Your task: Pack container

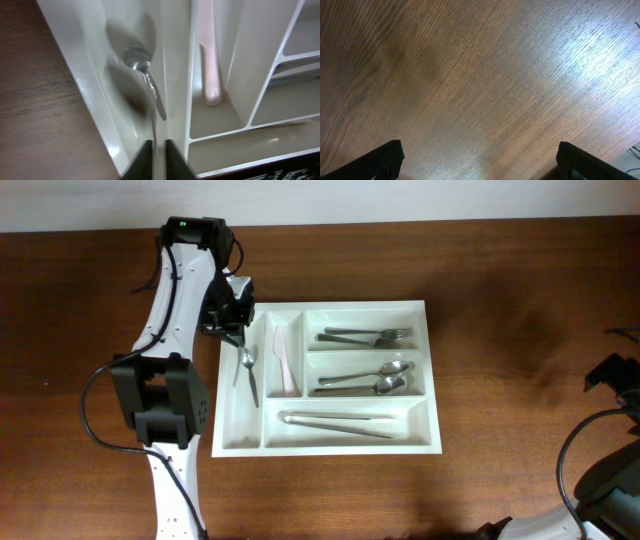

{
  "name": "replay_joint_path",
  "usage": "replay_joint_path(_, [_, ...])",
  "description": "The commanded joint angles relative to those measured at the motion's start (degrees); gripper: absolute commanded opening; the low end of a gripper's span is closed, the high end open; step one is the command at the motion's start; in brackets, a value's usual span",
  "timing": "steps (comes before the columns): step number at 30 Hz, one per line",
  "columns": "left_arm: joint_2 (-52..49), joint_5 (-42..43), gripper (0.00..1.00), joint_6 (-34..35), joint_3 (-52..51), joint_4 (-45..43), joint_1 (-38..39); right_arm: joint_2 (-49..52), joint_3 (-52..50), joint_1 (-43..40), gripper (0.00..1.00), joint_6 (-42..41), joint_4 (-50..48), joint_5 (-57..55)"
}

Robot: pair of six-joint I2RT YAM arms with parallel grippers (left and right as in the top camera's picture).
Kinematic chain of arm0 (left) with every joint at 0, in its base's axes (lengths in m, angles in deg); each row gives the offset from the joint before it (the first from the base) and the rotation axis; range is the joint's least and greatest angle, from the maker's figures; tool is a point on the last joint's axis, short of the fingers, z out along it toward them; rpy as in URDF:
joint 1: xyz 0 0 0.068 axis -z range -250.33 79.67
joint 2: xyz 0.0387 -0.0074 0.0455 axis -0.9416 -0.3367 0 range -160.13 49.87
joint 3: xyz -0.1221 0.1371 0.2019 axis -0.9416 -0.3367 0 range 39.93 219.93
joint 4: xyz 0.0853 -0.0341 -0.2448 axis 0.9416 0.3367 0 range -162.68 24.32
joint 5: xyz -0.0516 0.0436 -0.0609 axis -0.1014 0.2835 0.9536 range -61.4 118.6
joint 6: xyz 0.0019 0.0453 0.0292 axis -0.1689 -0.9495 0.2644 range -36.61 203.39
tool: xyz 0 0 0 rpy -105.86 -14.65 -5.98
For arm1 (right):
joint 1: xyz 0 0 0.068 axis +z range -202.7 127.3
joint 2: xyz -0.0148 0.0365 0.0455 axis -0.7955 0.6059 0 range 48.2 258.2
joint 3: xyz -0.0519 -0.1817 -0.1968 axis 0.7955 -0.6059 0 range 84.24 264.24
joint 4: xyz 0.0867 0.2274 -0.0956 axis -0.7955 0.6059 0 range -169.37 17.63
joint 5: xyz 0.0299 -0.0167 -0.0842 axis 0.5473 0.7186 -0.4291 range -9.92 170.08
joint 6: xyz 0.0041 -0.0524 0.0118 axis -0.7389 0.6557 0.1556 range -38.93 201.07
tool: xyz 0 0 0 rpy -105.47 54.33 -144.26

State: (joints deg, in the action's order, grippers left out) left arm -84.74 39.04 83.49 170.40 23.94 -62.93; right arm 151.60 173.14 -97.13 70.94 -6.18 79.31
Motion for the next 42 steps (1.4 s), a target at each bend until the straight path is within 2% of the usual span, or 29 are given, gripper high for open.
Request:
replay_joint_path(1, [0.44,-0.17,0.14,0.37,-0.15,0.11,0.28,0.26,-0.31,0.15,0.99,-0.02,-0.02,0.13])
replay_joint_path(3, [0.44,-0.17,0.16,0.39,-0.15,0.11,0.28,0.26,-0.31,0.15,0.99,-0.02,-0.02,0.13])
replay_joint_path(6, [0.44,-0.17,0.32,0.37,-0.15,0.11,0.28,0.26,-0.31,0.15,0.99,-0.02,-0.02,0.13])
replay_joint_path(8, [0.44,-0.17,0.39,0.35,-0.15,0.11,0.28,0.26,-0.31,0.15,0.99,-0.02,-0.02,0.13])
replay_joint_path(13, [0.48,-0.17,0.43,-0.70,0.44,0.11,0.09,0.26,-0.31,0.15,0.99,-0.02,-0.02,0.13])
replay_joint_path(19, [1.57,-0.22,0.59,-4.96,7.89,0.11,-0.98,0.26,-0.31,0.15,0.99,-0.02,-0.02,0.13])
replay_joint_path(22, [3.93,-0.68,0.81,-6.88,12.94,0.09,-1.81,0.26,-0.31,0.15,0.99,-0.02,-0.02,0.13])
replay_joint_path(23, [5.05,-1.09,0.94,-6.91,14.58,0.09,-2.10,0.26,-0.31,0.15,0.99,-0.02,-0.02,0.13])
replay_joint_path(24, [6.12,-1.31,0.99,-6.93,15.78,0.09,-2.34,0.26,-0.31,0.15,0.99,-0.02,-0.02,0.13])
replay_joint_path(33, [20.44,-2.32,0.99,-7.04,17.86,0.09,-3.58,0.26,-0.31,0.15,0.99,-0.02,0.00,0.13])
replay_joint_path(42, [38.69,-2.32,0.99,-3.91,15.52,0.09,-0.81,0.26,-0.31,0.15,0.99,-0.02,-0.02,0.13])
